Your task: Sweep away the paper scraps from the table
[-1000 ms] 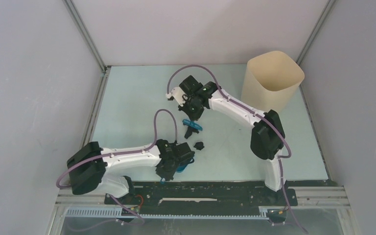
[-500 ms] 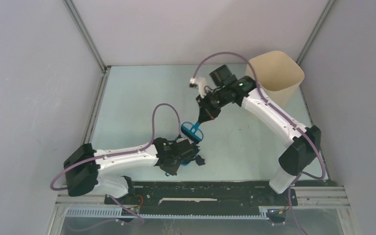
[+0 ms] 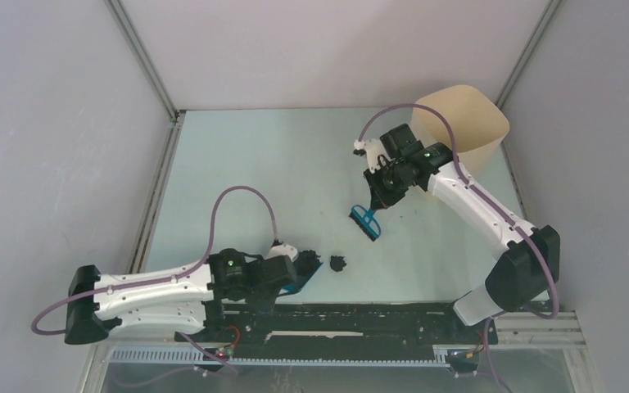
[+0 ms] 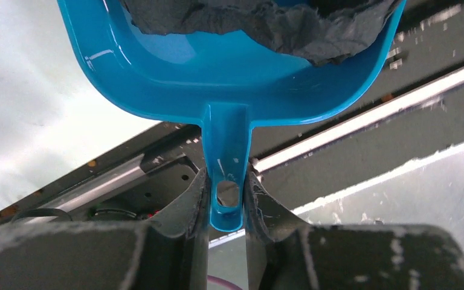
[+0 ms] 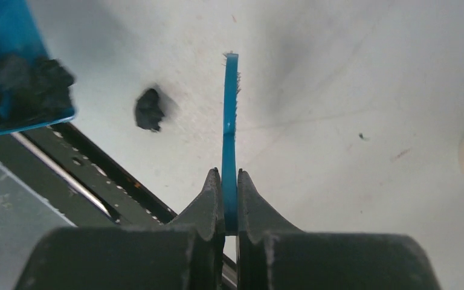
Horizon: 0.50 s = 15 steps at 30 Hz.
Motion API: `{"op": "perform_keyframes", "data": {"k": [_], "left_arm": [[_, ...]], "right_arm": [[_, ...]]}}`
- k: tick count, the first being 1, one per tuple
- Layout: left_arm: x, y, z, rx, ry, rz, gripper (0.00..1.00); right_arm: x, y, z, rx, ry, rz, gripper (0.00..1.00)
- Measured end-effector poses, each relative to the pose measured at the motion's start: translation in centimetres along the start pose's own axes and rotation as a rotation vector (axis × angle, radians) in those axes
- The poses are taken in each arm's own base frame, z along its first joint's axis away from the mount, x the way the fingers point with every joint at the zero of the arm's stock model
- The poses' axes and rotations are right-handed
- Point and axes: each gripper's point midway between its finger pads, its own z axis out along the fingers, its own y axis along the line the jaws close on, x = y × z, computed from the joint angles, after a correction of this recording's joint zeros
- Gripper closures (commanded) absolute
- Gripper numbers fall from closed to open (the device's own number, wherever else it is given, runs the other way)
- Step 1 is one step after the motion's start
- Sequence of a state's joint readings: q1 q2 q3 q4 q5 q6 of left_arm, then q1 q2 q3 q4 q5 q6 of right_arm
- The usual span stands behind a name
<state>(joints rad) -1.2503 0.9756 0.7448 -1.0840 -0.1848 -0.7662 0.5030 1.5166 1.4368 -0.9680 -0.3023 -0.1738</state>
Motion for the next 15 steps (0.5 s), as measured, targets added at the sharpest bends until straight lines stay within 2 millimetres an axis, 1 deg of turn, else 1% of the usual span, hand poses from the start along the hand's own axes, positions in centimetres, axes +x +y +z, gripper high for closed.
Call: {"op": "perform_keyframes", "data": {"k": [3,5,7,10,15], "left_arm": [[1.8,-1.0,0.2,0.041,0.031,0.042,1.0],[2.7,-1.5,0.7,0.04,0.064,0.074,1.0],[3.4,-1.9,1.3,0.017,0.102,0.11,1.0],[4.0,-2.7,2.3,-0.043,0.169,0.175,1.0],[3.2,-4.7,3.6,-0.088,0.213,0.243,1.0]], "right_arm": [[2.2,-1.2,1.1,0.079,0.071,-0.003,1.0],[2.7,-1.8,1.4,0.131,0.096,-0.014,1.0],[2.9,-1.9,1.8,0.163,0.114,-0.034,1.0],[3.2,-0.4,2.9,0.142,0.149,-0.077,1.0],[4.1,3.5,4.8,0.001,0.197,-0.109,1.0]]}}
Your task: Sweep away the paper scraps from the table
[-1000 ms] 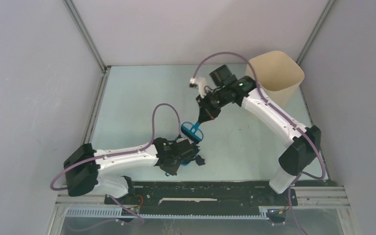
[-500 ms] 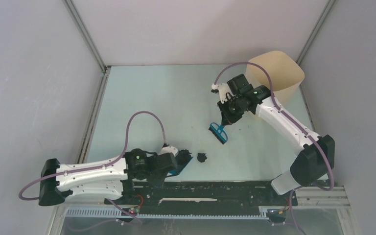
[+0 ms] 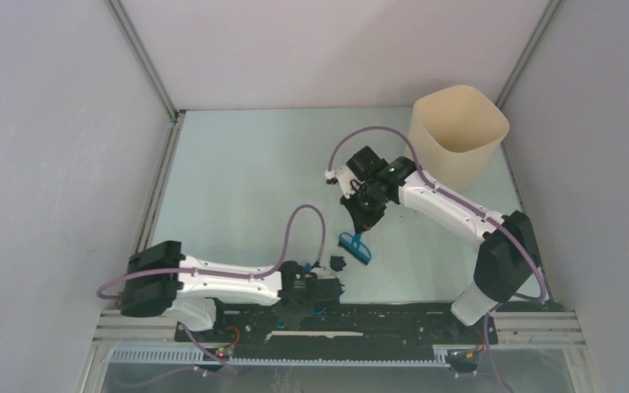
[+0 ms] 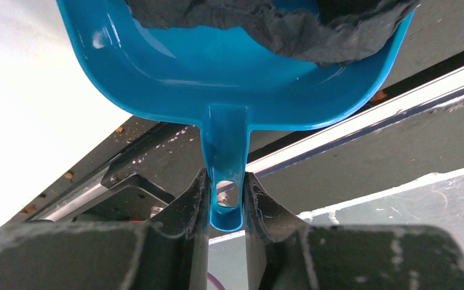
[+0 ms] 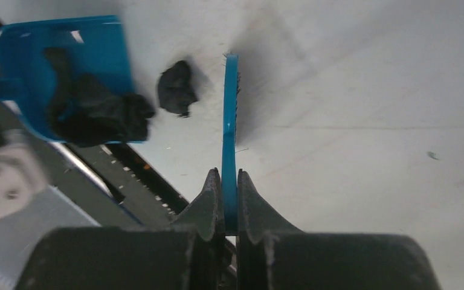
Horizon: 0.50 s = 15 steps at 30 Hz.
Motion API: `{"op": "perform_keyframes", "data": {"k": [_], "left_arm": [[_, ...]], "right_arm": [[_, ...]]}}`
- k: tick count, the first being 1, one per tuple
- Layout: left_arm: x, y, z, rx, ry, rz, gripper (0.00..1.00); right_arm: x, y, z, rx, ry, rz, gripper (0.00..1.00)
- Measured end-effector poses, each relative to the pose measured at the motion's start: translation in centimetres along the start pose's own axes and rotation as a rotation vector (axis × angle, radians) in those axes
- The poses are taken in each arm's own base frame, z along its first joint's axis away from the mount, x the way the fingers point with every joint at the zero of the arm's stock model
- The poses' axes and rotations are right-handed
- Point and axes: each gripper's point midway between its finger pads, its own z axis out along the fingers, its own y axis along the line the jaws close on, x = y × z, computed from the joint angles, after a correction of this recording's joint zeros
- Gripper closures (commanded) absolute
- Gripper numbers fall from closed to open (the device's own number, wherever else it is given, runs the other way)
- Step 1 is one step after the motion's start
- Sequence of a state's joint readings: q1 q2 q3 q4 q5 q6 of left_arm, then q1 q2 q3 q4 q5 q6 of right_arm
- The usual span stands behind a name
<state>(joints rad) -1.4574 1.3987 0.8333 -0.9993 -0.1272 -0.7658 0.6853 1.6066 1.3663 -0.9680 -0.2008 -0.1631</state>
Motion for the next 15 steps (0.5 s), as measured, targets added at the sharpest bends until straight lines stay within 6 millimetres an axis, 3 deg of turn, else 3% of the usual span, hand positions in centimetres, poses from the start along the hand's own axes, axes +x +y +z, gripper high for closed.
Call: {"op": "perform_keyframes", "data": {"k": [4,9,11,15], "left_arm": [[-1.5,-1.4,0.4,-0.013,0.012,0.04,1.0],[-3.4,-2.5,0.5,-0.003,-0.029,0.066,1.0],[-4.0,-2.7,0.5,-0.003,-0.057,0.071,1.0],[-5.6,-2.6,0.6,-0.025,-0.136,0.078,1.0]], "right_arm": [[0.7,3.6,1.0,-0.151,0.033,-0.02,1.0],[0.8,7.1,-0.1,-0.365,0.028,0.005,1.0],[0.5,6.7,-1.0,-0.399,-0.001,0.039,1.0],[-0.4,2.7,-3.8,-0.305,-0.119,0.107,1.0]]}}
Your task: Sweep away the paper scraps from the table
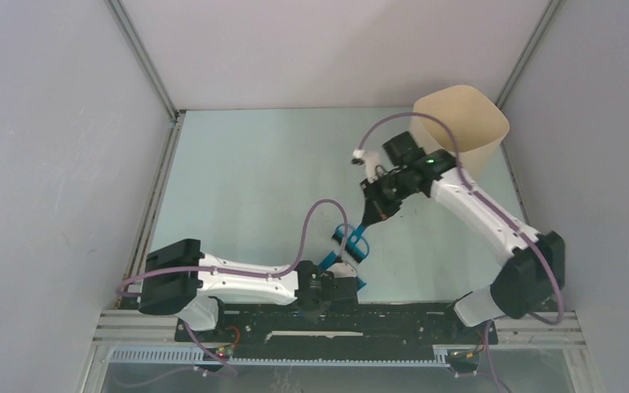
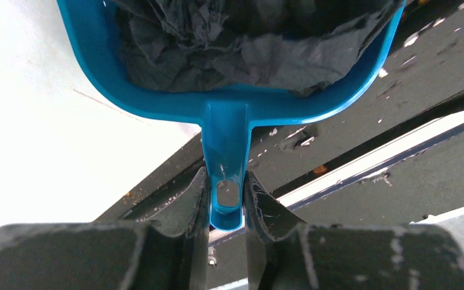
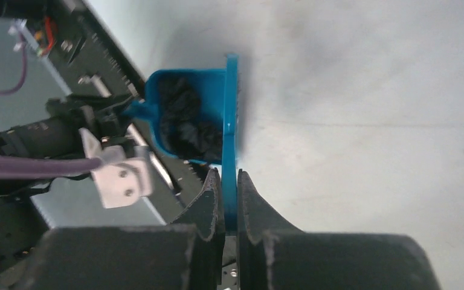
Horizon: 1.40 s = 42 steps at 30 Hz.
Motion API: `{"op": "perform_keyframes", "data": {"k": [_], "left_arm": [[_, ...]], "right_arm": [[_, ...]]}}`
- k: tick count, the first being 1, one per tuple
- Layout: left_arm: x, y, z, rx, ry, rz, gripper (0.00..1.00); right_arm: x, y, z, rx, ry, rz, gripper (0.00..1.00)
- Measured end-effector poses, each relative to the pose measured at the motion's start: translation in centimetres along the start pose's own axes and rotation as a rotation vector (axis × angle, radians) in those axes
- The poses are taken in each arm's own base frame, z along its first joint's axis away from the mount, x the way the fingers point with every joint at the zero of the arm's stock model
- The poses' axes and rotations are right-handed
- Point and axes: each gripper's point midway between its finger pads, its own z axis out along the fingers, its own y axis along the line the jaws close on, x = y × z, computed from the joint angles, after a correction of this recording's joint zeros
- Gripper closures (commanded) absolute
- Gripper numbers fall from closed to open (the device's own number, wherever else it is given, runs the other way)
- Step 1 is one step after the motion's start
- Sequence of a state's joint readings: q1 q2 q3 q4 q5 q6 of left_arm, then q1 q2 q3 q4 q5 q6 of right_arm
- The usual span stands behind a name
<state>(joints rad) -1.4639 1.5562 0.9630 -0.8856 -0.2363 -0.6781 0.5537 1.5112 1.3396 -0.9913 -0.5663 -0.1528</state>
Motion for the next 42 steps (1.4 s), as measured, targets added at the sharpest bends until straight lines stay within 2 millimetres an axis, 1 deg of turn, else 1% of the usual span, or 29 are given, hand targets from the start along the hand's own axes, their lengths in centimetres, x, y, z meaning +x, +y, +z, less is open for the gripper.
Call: {"op": "perform_keyframes", "data": {"k": [1,4,7,9,11,14,17,20,24,27,31,32,36,37,42], "left_arm": [[-0.4,0.0,0.0,-0.005,-0.021,0.002,1.0],[-1.6,-0.2,-0.3,-0.006,-0.097,0.015,1.0],[-2.6,-0.3,-0.5,-0.011,-0.151,0.026,1.0],[-3.2,-0.5,-0.3,-0.009,-0.18,0.029,1.0],[-3.5,-0.5,0.2,0.004,-0.195,0.025,1.0],[-3.5,-0.6,0.8,0.012,-0.205,0.024,1.0],[-3.9,-0.3,1.0,0.019,-0.219,0.006,1.0],[-4.4,0.2,0.5,0.019,-0.243,-0.014,1.0],[-5.3,1.3,-0.6,0.022,-0.279,-0.049,1.0],[-6.3,3.2,-1.1,0.008,-0.295,-0.097,1.0],[-7.2,6.3,-2.2,-0.037,-0.314,-0.147,1.0],[-7.6,7.0,-2.8,-0.047,-0.321,-0.154,1.0],[-10.3,9.5,-5.7,-0.074,-0.393,-0.192,1.0],[-11.0,10.3,-6.3,-0.082,-0.415,-0.204,1.0],[-13.5,13.3,-8.8,-0.119,-0.462,-0.244,1.0]], "right_arm": [[-0.3,-0.6,-1.0,0.028,-0.034,0.003,1.0],[-1.1,-2.4,-5.4,0.154,-0.167,0.0,1.0],[-1.3,-2.8,-9.2,0.255,-0.276,-0.028,1.0],[-1.2,-3.0,-11.0,0.29,-0.331,-0.029,1.0],[-0.5,-3.7,-12.3,0.325,-0.381,-0.011,1.0],[1.7,-4.9,-12.4,0.354,-0.387,0.046,1.0],[3.4,-5.9,-11.5,0.347,-0.358,0.103,1.0],[4.6,-6.5,-10.8,0.34,-0.341,0.144,1.0],[5.9,-6.9,-10.7,0.349,-0.354,0.169,1.0],[6.5,-6.8,-10.7,0.344,-0.375,0.182,1.0],[7.3,-7.1,-10.1,0.319,-0.373,0.21,1.0],[7.6,-7.2,-9.9,0.31,-0.37,0.219,1.0],[8.3,-7.3,-9.2,0.282,-0.364,0.243,1.0],[8.2,-7.2,-9.2,0.273,-0.368,0.241,1.0],[7.6,-6.8,-9.5,0.246,-0.416,0.22,1.0]]}}
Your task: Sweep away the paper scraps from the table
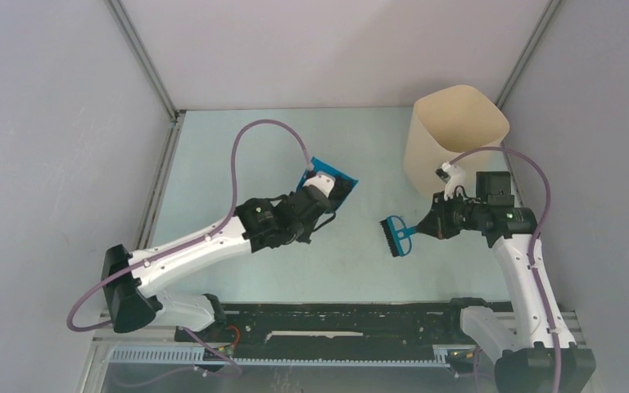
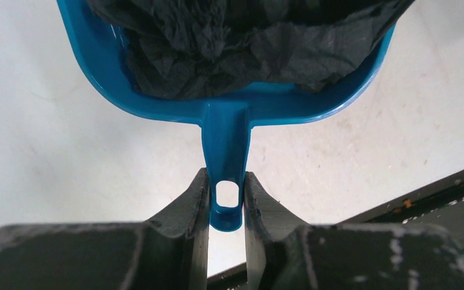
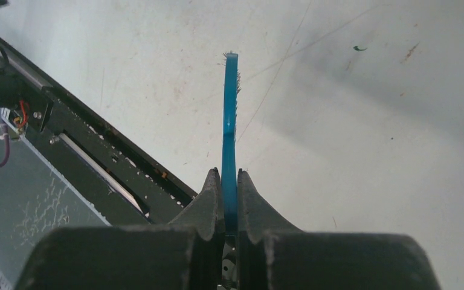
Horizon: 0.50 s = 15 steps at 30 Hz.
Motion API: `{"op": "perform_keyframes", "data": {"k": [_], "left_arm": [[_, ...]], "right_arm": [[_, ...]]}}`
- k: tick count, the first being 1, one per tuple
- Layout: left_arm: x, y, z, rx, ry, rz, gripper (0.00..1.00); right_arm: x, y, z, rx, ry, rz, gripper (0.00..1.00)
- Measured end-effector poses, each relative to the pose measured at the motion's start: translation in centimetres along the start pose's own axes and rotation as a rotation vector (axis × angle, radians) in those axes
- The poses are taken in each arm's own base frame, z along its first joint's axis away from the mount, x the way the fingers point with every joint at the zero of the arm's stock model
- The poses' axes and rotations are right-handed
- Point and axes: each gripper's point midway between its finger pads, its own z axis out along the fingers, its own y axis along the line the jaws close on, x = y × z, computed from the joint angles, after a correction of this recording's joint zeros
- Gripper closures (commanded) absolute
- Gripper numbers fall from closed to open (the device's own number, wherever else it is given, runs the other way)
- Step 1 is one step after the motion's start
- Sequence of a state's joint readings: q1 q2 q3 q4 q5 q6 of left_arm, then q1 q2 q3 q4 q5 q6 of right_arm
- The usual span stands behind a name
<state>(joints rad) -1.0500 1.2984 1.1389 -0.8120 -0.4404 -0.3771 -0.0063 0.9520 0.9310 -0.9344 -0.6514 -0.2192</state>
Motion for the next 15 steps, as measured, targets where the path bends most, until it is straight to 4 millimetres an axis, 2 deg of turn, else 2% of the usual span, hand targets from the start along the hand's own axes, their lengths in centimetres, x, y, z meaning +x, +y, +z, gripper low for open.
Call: {"op": "perform_keyframes", "data": {"k": [7,10,15], "left_arm": [[-7.2,0.0,-1.4,-0.008,-0.077,0.038,1.0],[-9.6,-0.1,-0.9,-0.02,-0.092,0.05,1.0],[-12.4,-0.5,1.3,-0.044,-0.078,0.063,1.0]], "right_arm": [[0.6,-0.4,0.3,-0.013,-0.011,0.029,1.0],[0.5,-0.3,0.6,-0.038,-0.01,0.039,1.0],[0.6,-0.7,1.2,-0.067,0.015,0.079,1.0]]}}
